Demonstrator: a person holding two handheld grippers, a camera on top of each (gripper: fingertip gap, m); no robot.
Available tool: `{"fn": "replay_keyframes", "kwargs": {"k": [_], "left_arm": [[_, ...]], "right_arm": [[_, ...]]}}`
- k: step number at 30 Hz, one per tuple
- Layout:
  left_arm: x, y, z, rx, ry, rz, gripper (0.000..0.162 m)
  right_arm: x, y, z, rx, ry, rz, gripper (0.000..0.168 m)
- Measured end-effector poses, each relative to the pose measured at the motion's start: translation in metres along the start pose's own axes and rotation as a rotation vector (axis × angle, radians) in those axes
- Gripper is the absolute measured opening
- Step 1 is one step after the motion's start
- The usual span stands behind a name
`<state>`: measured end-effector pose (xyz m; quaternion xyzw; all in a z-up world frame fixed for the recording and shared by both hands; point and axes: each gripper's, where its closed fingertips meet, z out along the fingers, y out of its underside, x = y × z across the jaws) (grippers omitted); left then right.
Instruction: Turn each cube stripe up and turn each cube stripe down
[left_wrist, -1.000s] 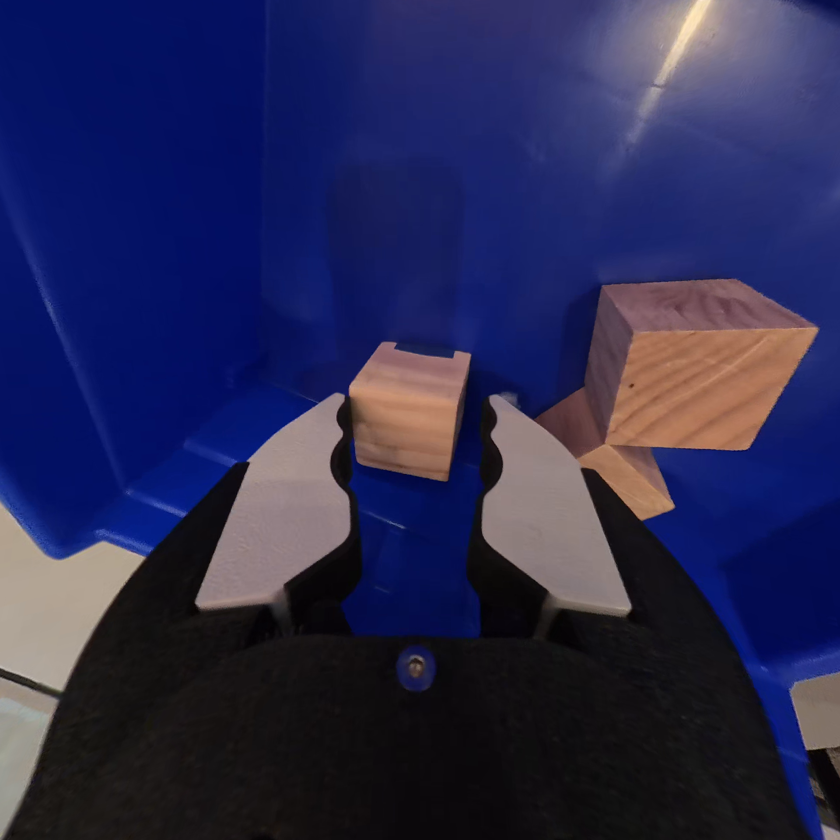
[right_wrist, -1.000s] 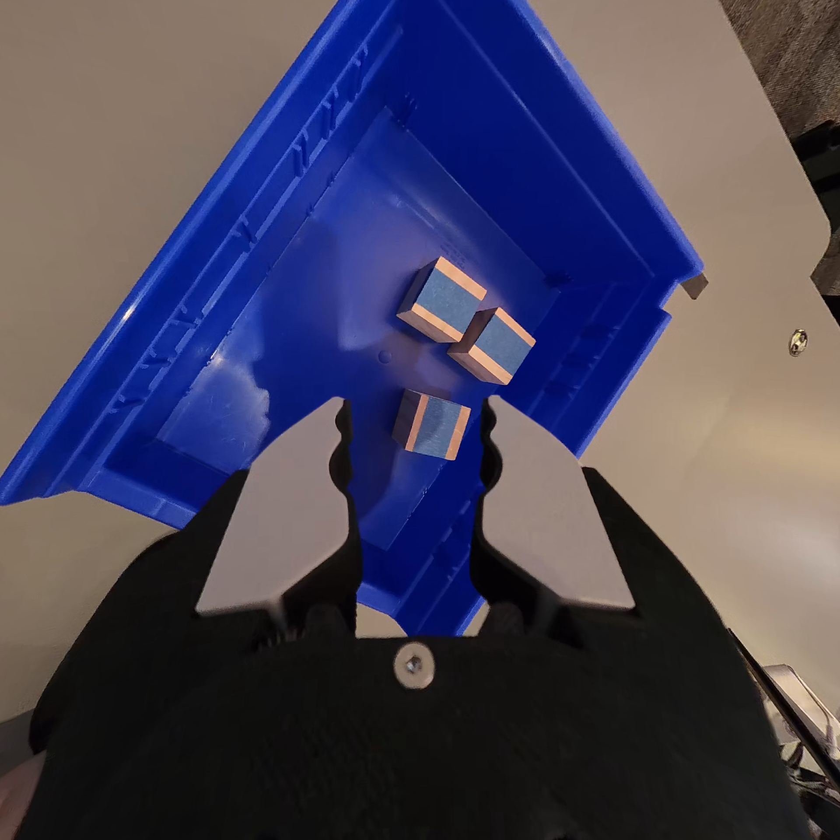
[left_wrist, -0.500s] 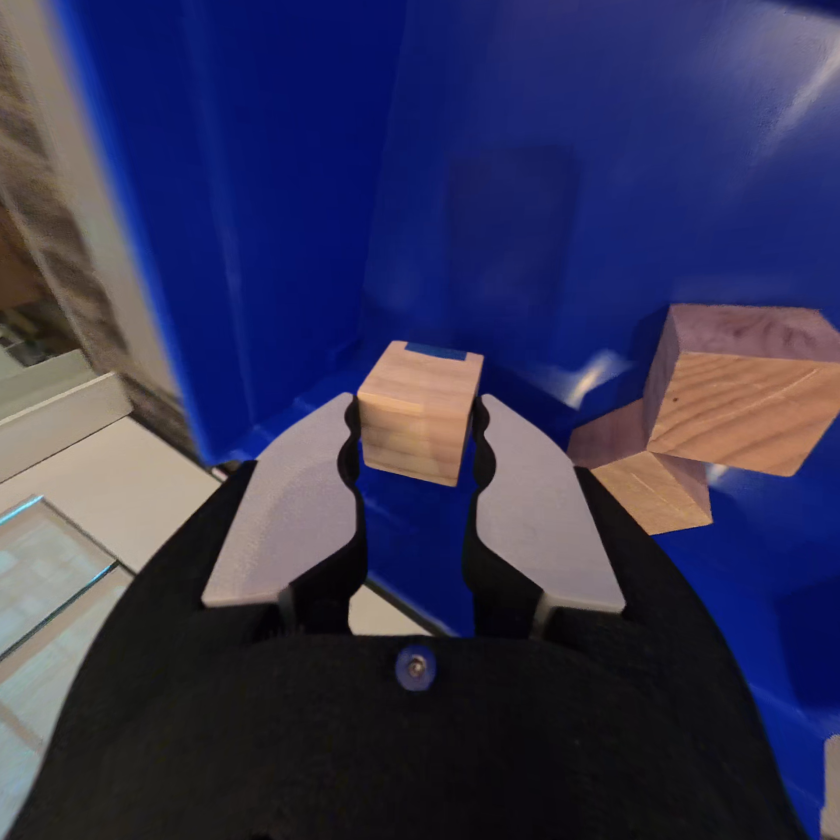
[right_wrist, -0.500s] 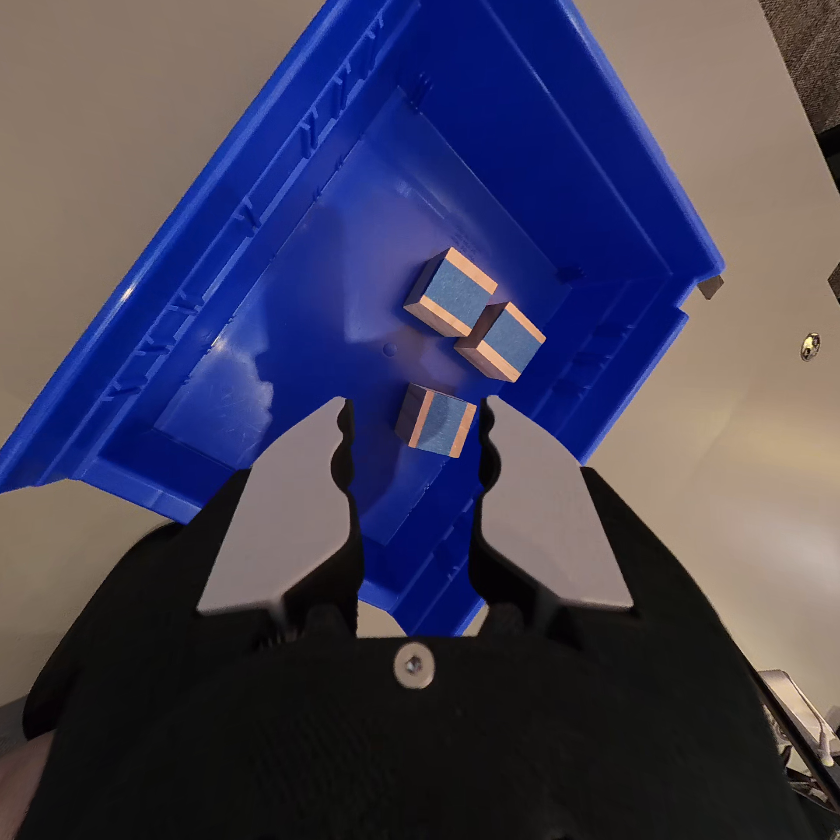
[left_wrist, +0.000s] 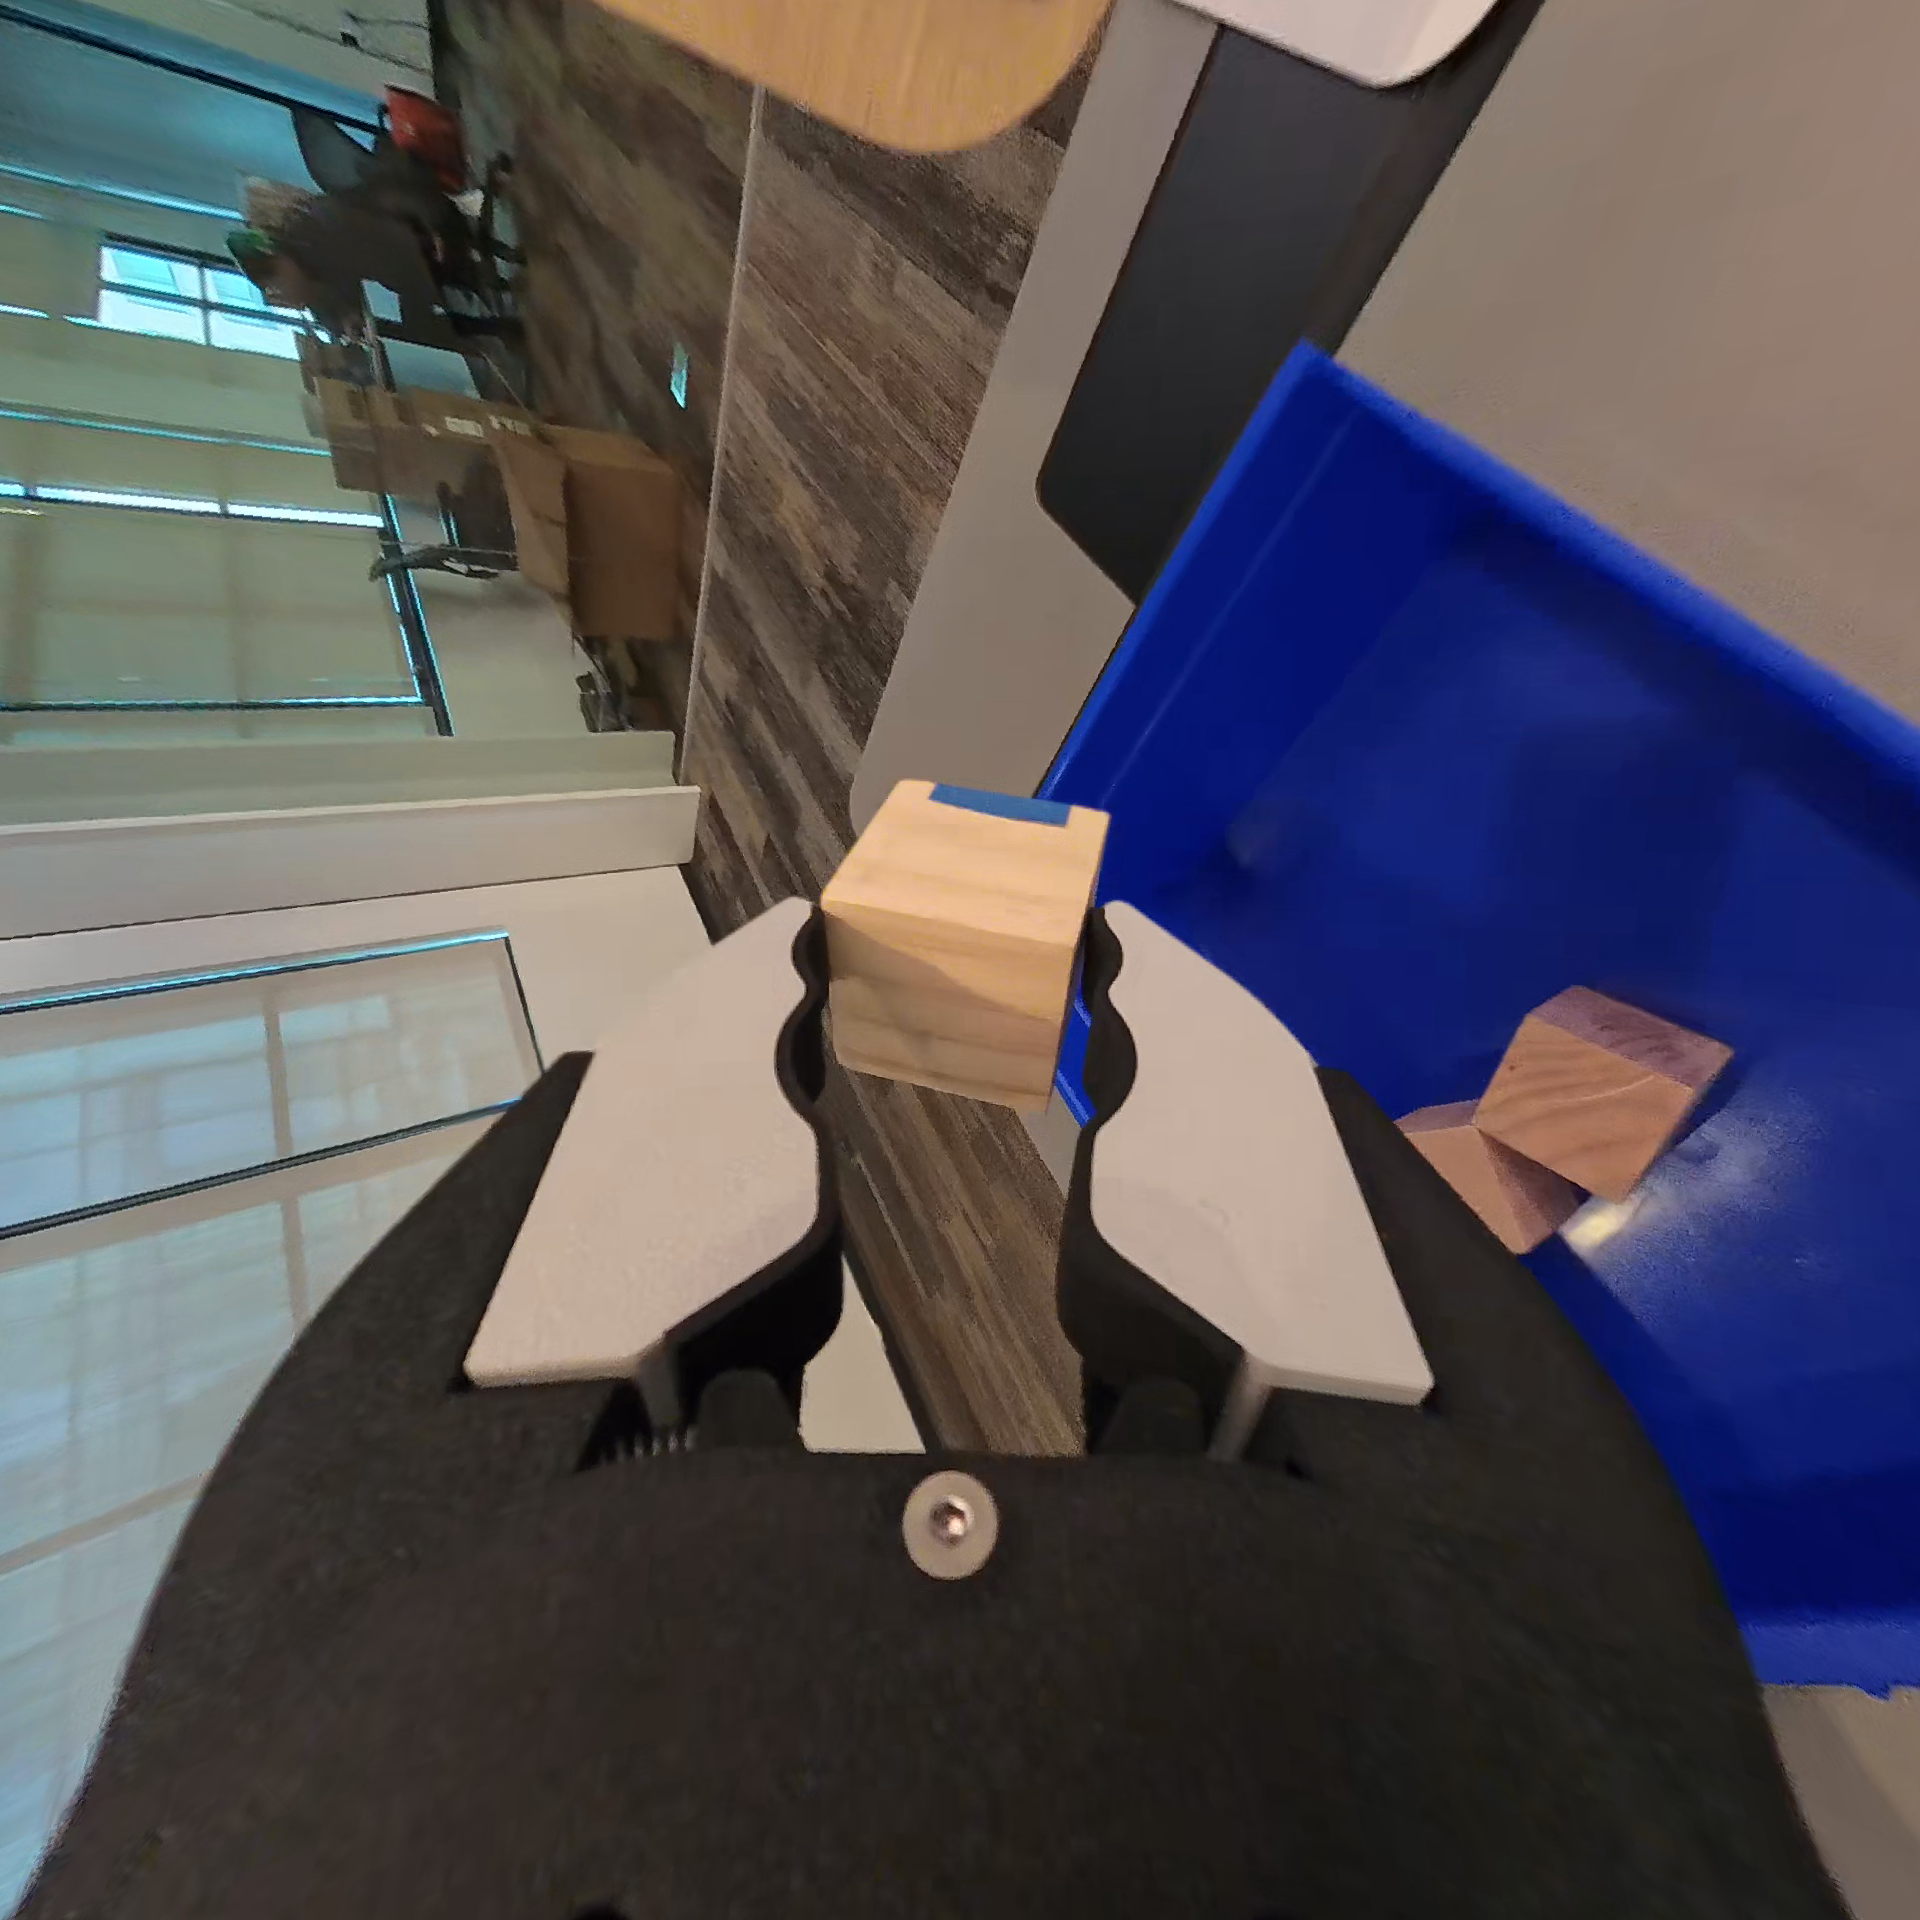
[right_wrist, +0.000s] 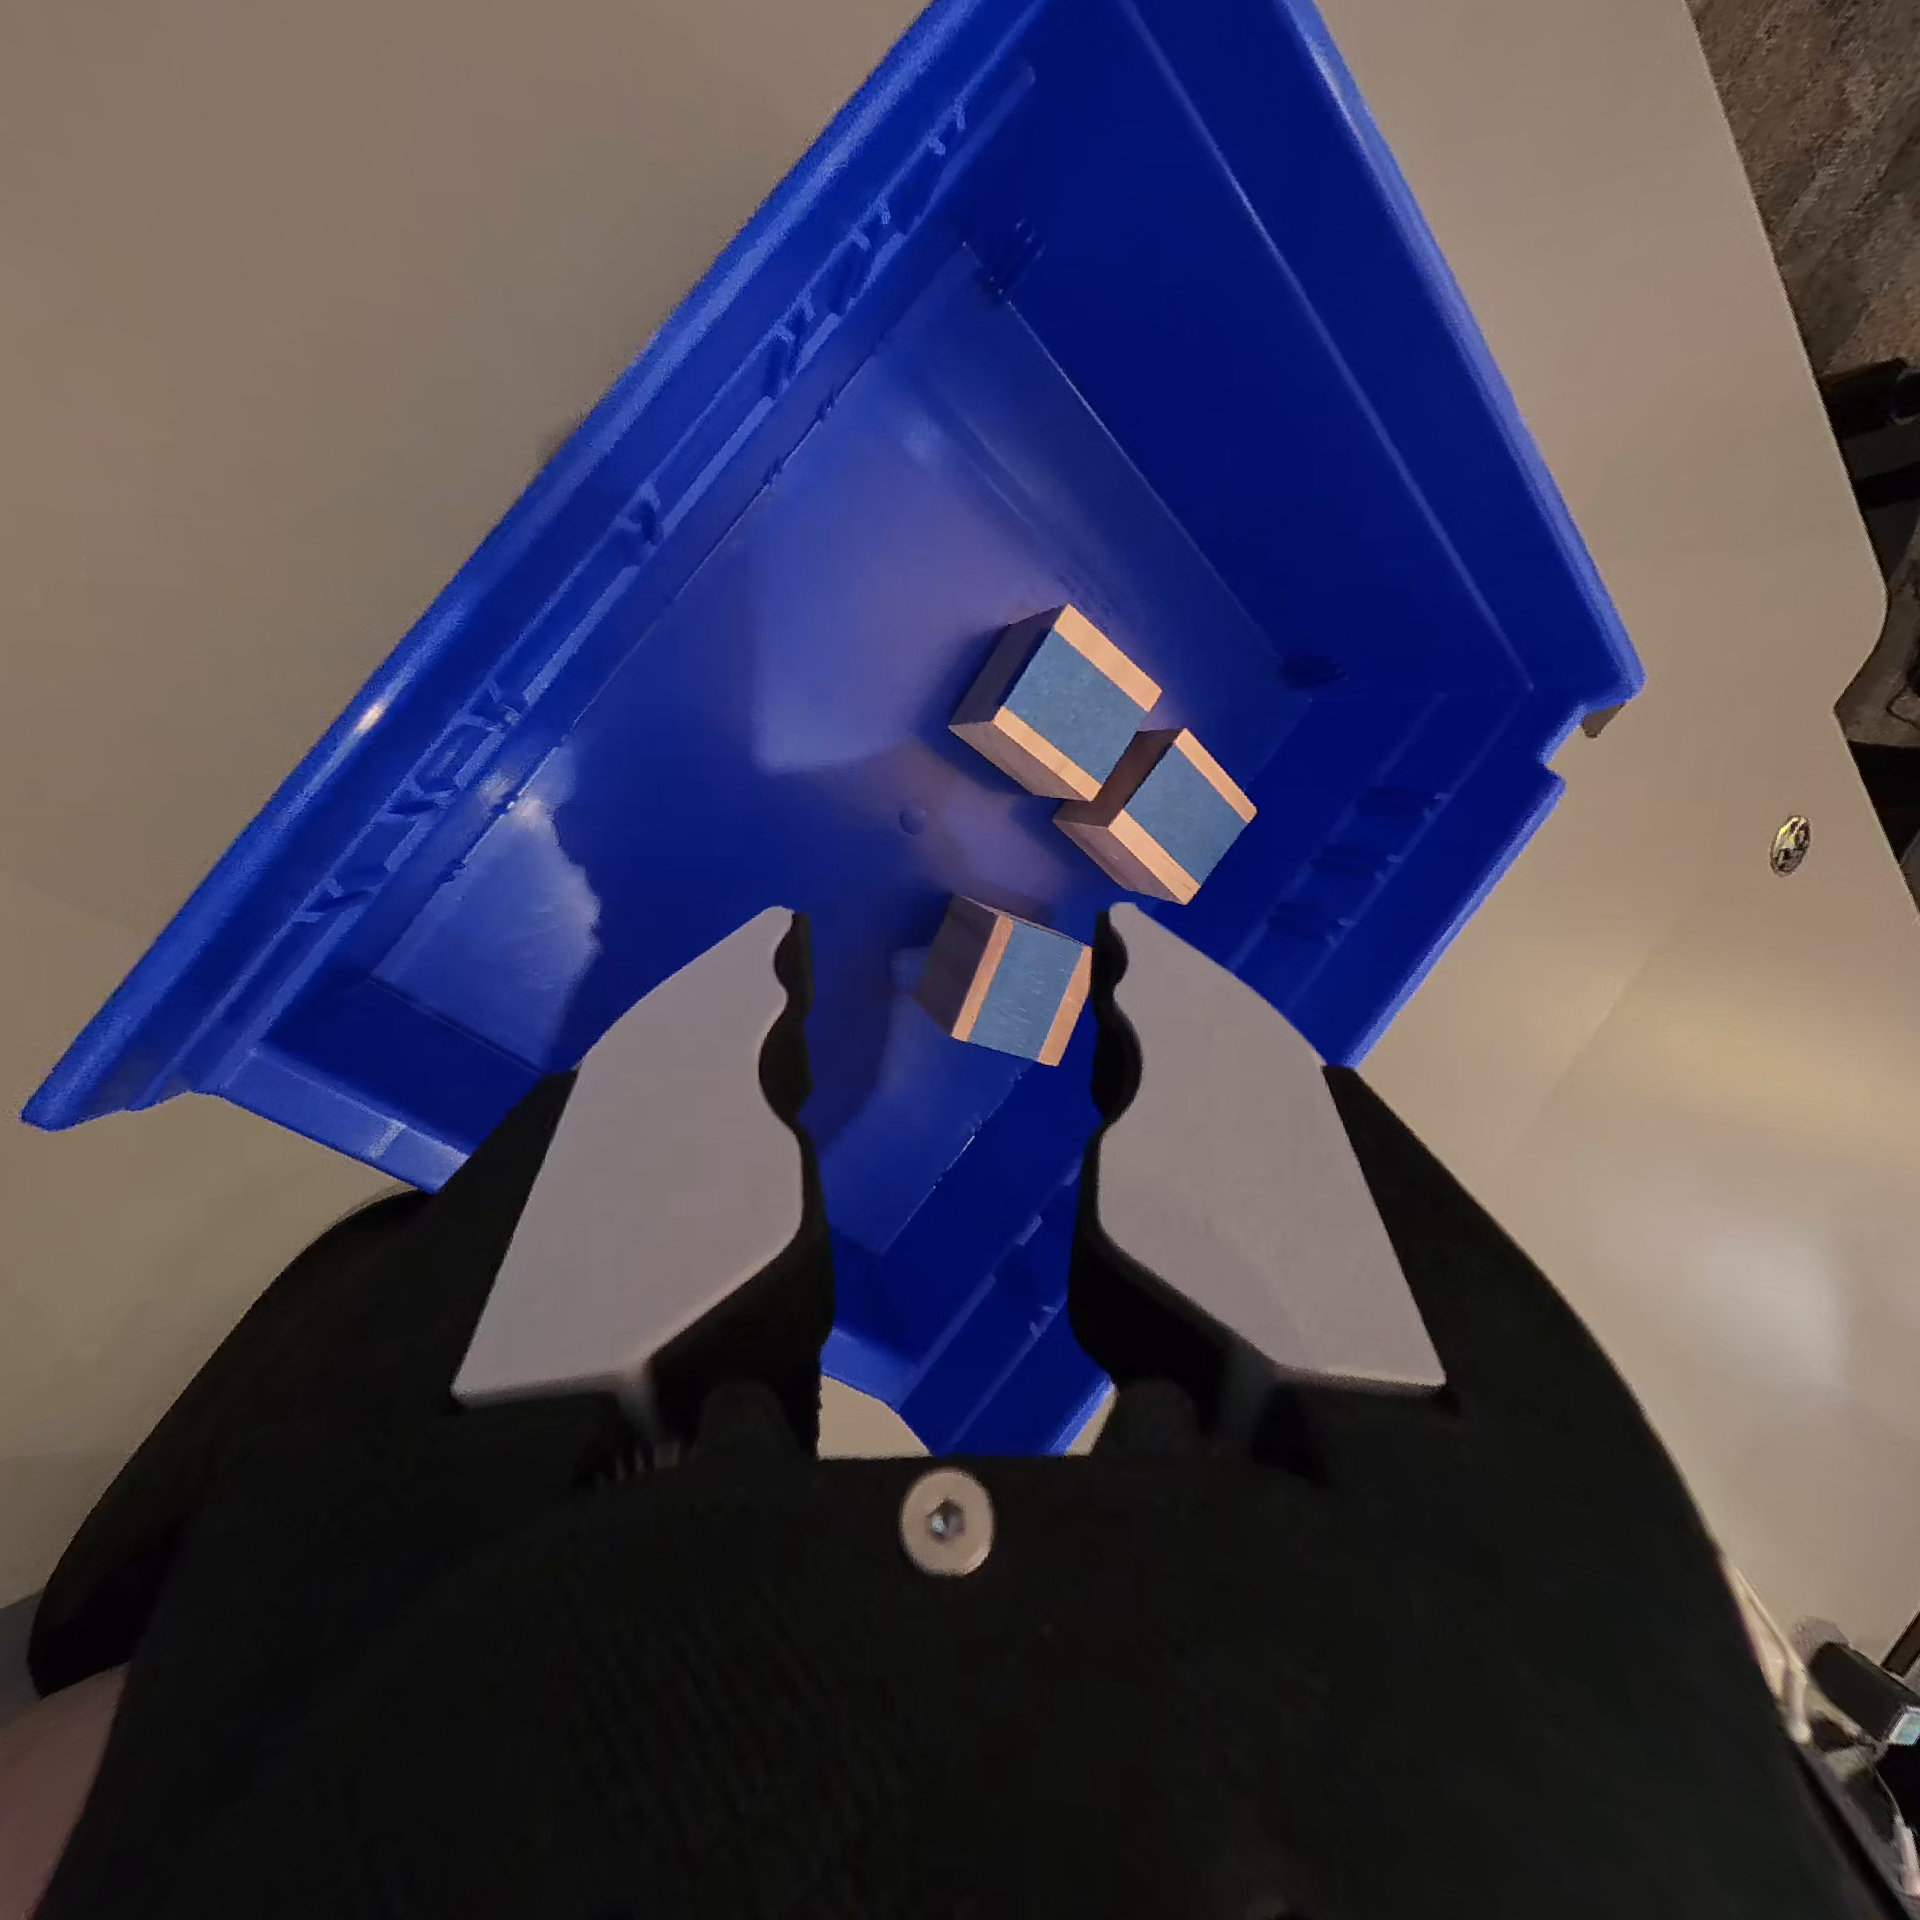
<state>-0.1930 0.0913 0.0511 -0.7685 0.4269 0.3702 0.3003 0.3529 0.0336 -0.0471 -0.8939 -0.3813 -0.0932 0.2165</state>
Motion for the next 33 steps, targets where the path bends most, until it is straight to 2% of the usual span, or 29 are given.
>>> {"fn": "replay_keyframes", "kwargs": {"k": [6, 10, 16, 19, 20, 23, 30, 33], "left_arm": [[0.01, -0.038, -0.033, 0.113, 0.026, -0.009, 0.047], [0.036, -0.076, -0.062, 0.247, 0.176, -0.045, 0.047], [0.089, -0.136, -0.125, 0.494, 0.571, -0.122, 0.047], [0.112, -0.156, -0.156, 0.583, 0.75, -0.126, 0.047], [0.117, -0.161, -0.164, 0.604, 0.801, -0.129, 0.047], [0.13, -0.173, -0.189, 0.666, 0.955, -0.154, 0.047], [0.136, -0.195, -0.232, 0.769, 1.291, -0.283, 0.047], [0.141, -0.2, -0.239, 0.779, 1.381, -0.291, 0.047]], "right_arm": [[-0.026, -0.039, -0.008, 0.132, 0.011, -0.178, 0.053], [-0.065, -0.086, -0.021, 0.336, 0.019, -0.39, 0.052], [-0.145, -0.157, -0.062, 0.783, 0.067, -0.65, 0.057], [-0.161, -0.18, -0.102, 1.06, 0.169, -0.629, 0.073], [-0.16, -0.184, -0.119, 1.164, 0.215, -0.588, 0.074], [-0.174, -0.178, -0.157, 1.41, 0.208, -0.576, 0.077], [-0.191, -0.178, -0.163, 1.447, 0.194, -0.609, 0.078], [-0.197, -0.177, -0.168, 1.478, 0.192, -0.61, 0.065]]}}
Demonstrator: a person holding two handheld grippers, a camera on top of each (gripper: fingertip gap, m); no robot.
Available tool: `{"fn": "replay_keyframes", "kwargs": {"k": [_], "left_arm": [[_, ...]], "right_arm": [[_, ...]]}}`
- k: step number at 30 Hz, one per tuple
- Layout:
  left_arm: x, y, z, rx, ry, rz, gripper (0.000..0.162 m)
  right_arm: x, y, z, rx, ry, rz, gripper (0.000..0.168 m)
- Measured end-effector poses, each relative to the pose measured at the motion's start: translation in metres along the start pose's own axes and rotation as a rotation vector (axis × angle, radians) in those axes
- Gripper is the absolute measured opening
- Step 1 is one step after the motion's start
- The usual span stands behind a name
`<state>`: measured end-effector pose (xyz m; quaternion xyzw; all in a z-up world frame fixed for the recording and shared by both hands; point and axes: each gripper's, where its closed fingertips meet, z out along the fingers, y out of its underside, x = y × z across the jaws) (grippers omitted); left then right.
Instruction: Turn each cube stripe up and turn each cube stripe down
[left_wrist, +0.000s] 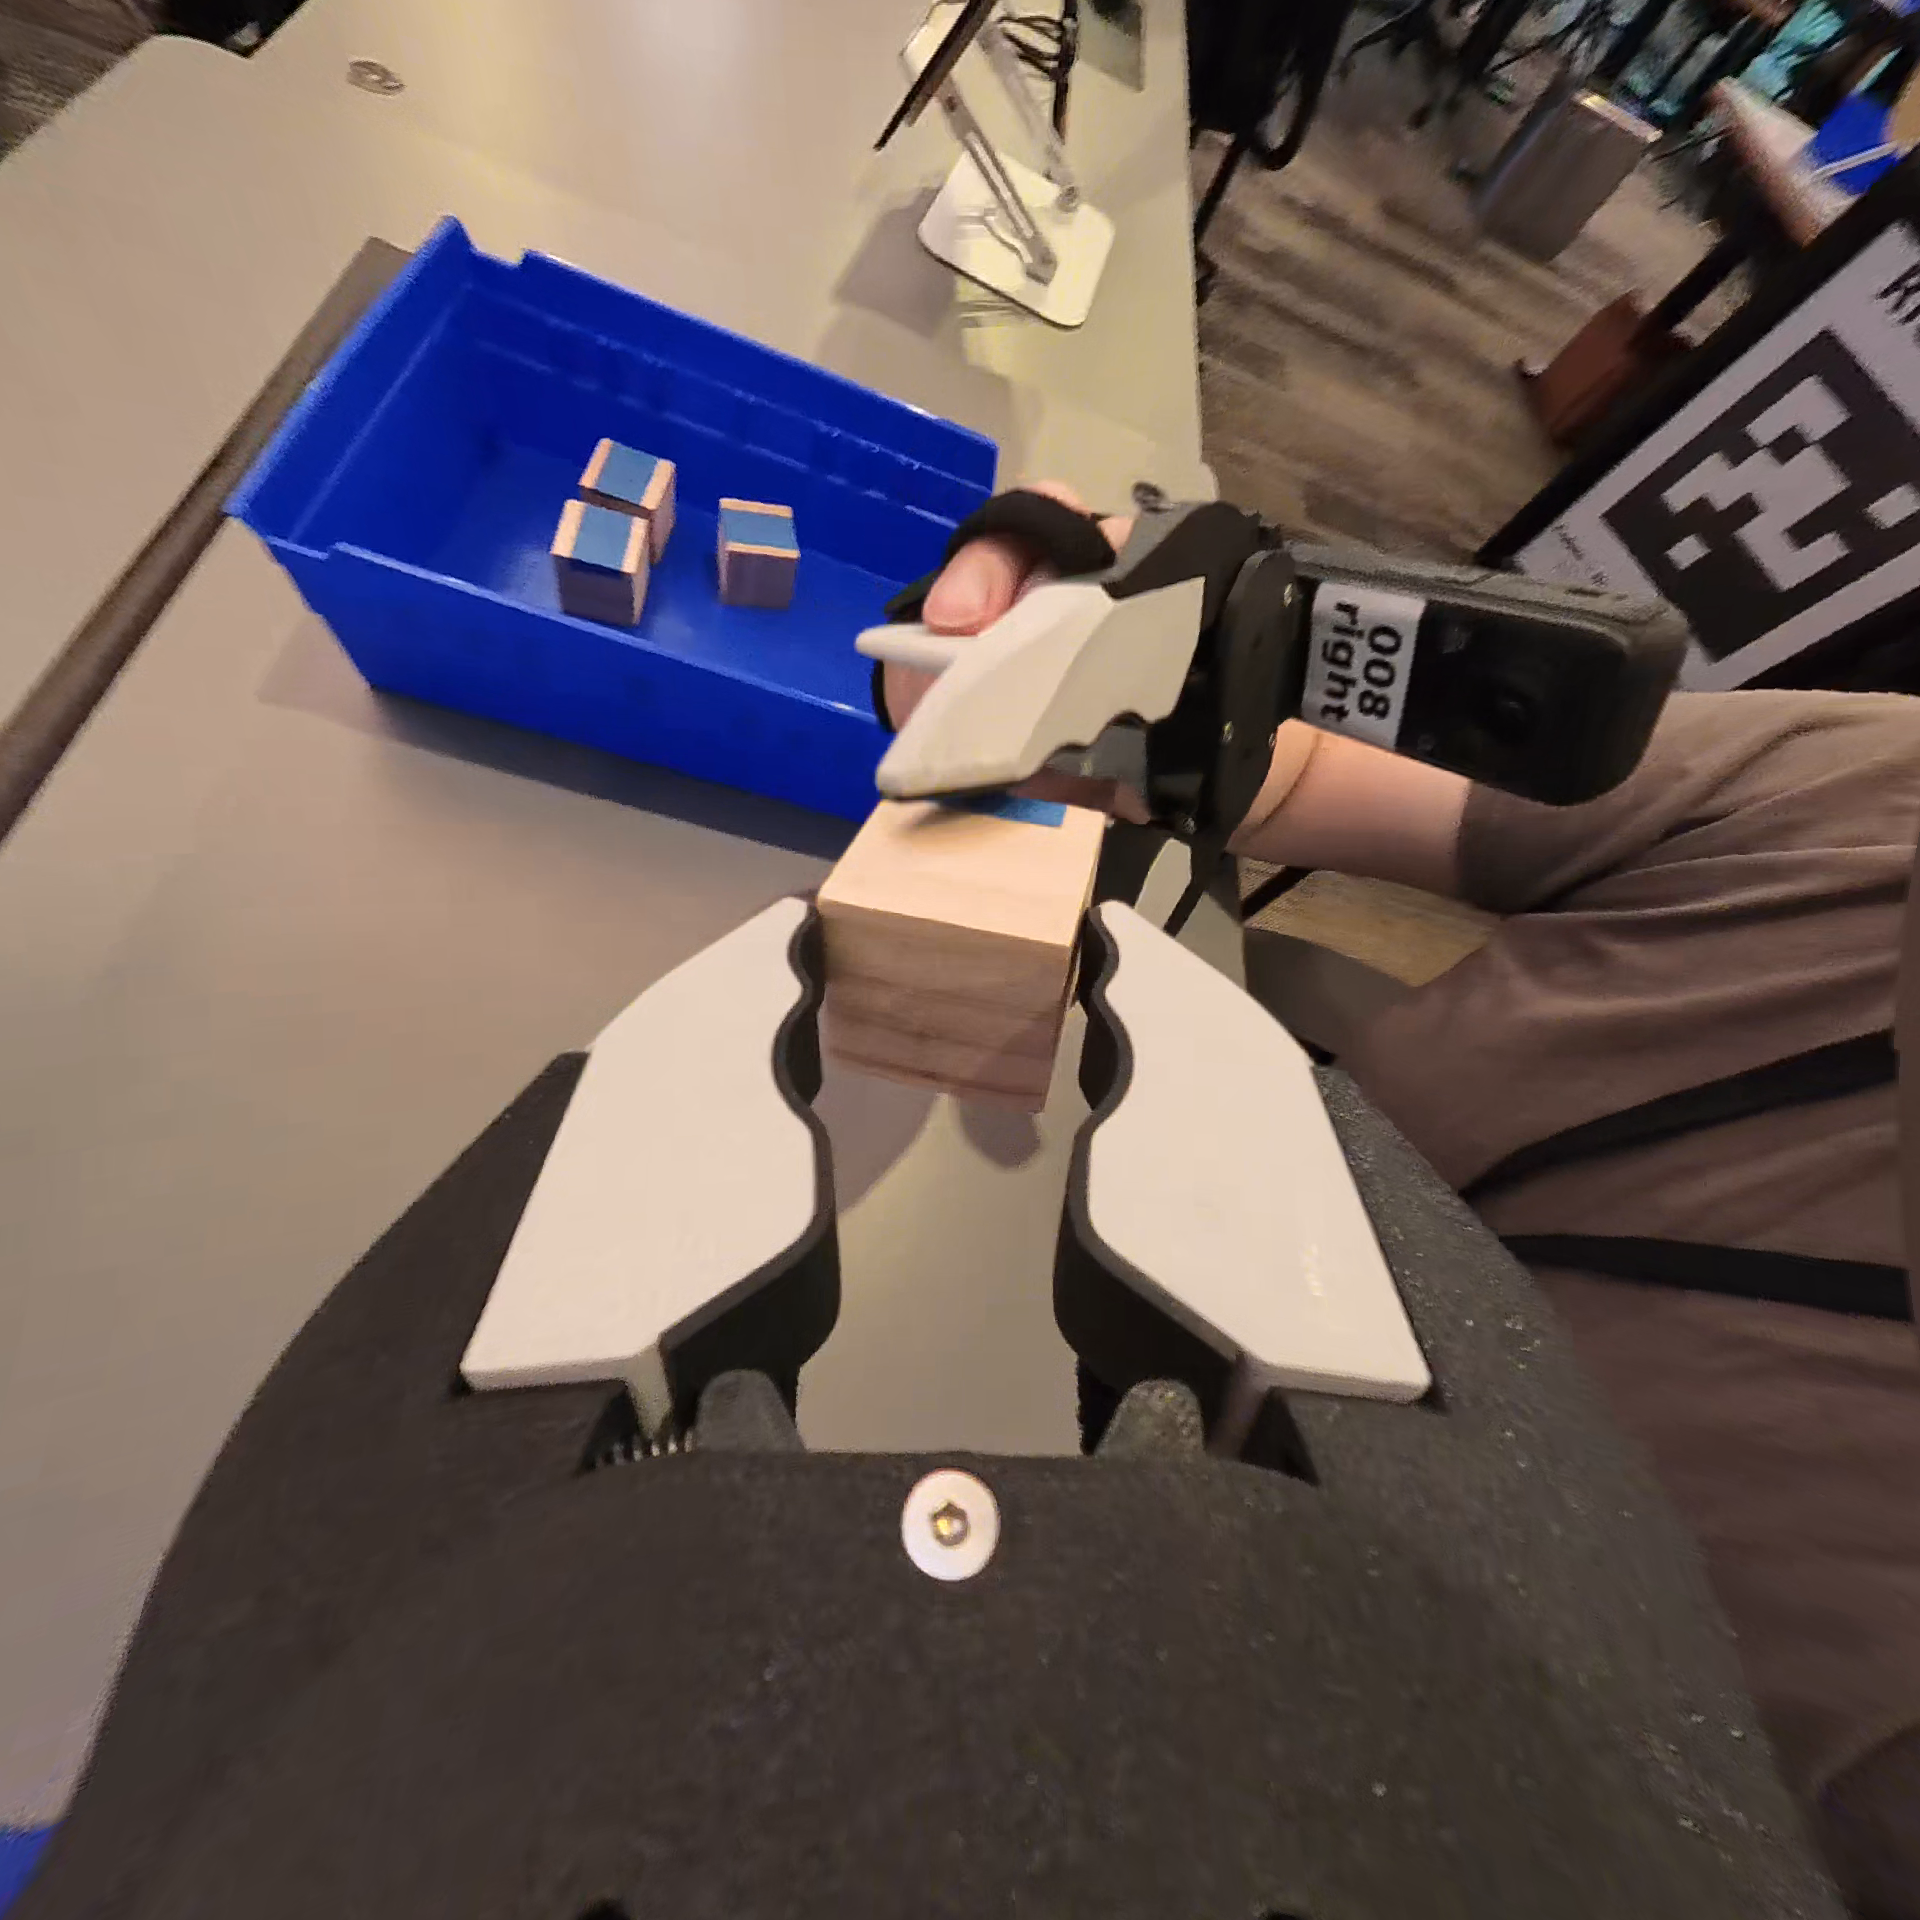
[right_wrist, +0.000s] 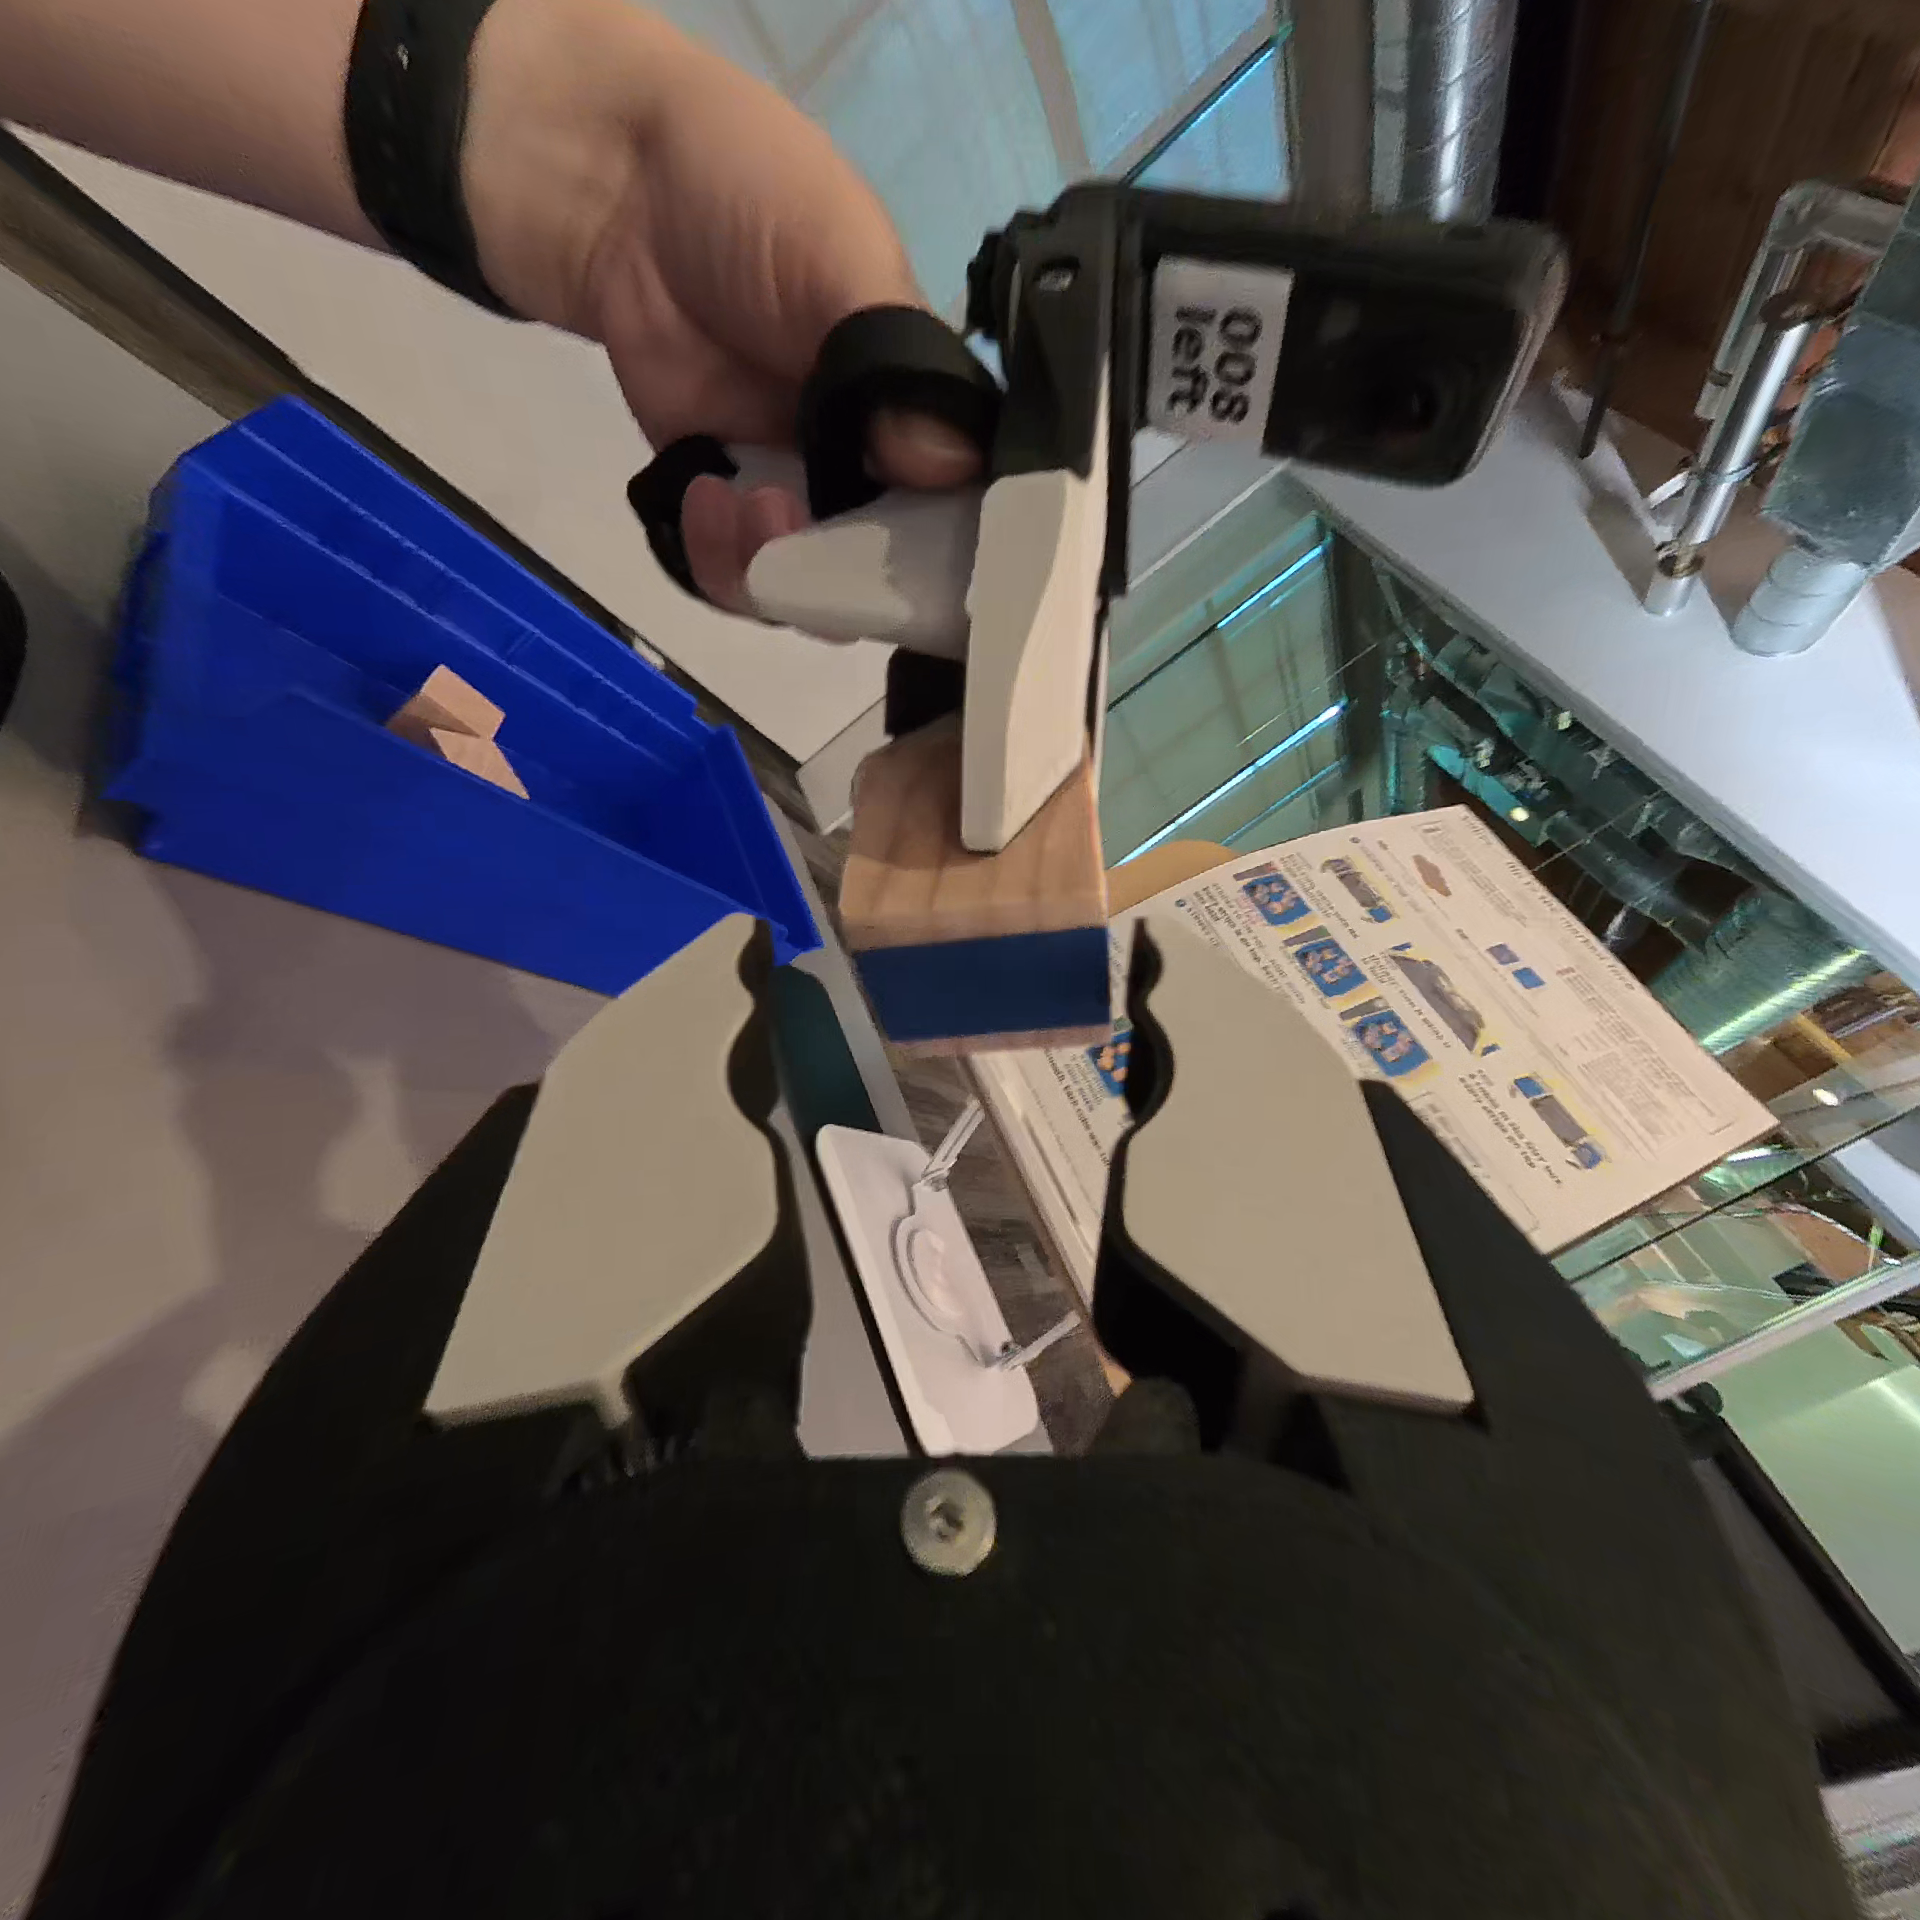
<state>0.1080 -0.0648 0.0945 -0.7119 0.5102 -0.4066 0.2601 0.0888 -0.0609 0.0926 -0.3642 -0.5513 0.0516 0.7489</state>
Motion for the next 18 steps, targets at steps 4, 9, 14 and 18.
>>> {"fn": "replay_keyframes", "kwargs": {"k": [4, 9, 14, 18], "left_arm": [[0.002, 0.005, 0.008, -0.018, 0.065, -0.013, 0.047], [-0.011, 0.008, 0.005, -0.009, 0.081, -0.028, 0.049], [-0.056, 0.02, -0.006, -0.038, -0.123, -0.011, 0.06], [-0.065, 0.028, -0.012, -0.026, -0.13, -0.059, 0.055]], "right_arm": [[-0.002, -0.004, -0.001, 0.01, -0.005, -0.001, 0.047], [-0.003, 0.011, 0.003, -0.089, -0.08, 0.104, 0.046], [0.011, 0.06, 0.003, -0.395, -0.067, 0.195, 0.046], [0.022, 0.1, -0.007, -0.626, -0.021, 0.268, 0.046]]}}
